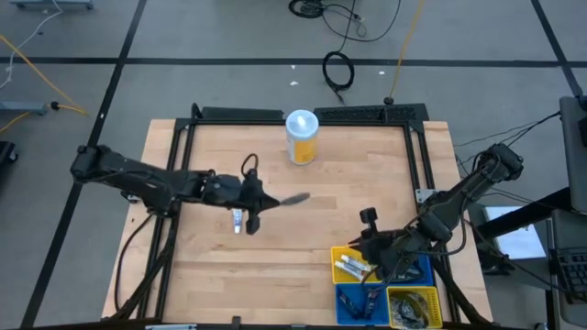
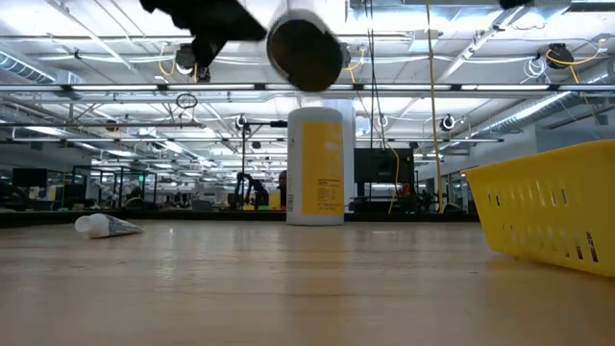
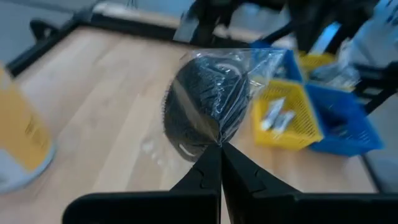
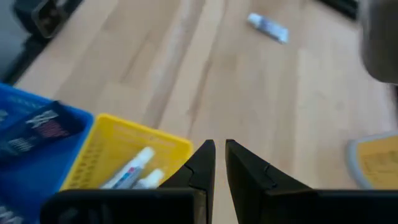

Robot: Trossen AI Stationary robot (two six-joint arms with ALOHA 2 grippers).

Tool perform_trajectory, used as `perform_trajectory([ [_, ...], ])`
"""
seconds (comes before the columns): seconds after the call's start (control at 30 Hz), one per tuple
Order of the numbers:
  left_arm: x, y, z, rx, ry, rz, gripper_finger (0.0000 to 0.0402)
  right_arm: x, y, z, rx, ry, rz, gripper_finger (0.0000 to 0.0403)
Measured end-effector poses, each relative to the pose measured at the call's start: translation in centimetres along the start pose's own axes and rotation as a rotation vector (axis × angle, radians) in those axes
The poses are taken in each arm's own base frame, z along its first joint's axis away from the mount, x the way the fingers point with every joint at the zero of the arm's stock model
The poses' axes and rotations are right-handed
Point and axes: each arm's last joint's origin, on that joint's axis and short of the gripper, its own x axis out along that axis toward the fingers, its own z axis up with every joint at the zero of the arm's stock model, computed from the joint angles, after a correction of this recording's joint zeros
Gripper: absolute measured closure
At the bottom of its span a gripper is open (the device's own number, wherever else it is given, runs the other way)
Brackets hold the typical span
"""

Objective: Pick & Place Travel size toiletries
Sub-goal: Put the hairbrush into the bottom yellow basket

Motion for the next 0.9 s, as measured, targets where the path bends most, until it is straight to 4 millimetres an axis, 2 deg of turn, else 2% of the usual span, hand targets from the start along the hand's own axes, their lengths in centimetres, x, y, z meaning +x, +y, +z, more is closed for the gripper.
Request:
perform_trajectory([
  [0.2, -0.2, -1.9, 0.3, 0.015, -0.074, -0.045, 0.0402, 0.0, -0.3, 0.3, 0.008, -0.037, -0.114, 0.0371],
  [0.47, 2.5, -3.4, -0.7, 0.004, -0.104, -0.076, 0.0402, 0.1, -0.9, 0.4, 0.01, -0.048, -0.2, 0.0364],
  [0.67, 4.7, -3.8, -1.6, -0.007, -0.116, -0.084, 0.0401, 0.3, -1.2, 0.4, 0.01, -0.033, -0.185, 0.0306],
  [0.9, 6.1, -4.0, -2.3, -0.035, -0.12, -0.107, 0.0401, 0.4, -1.4, 0.5, -0.027, -0.039, -0.21, 0.0242],
])
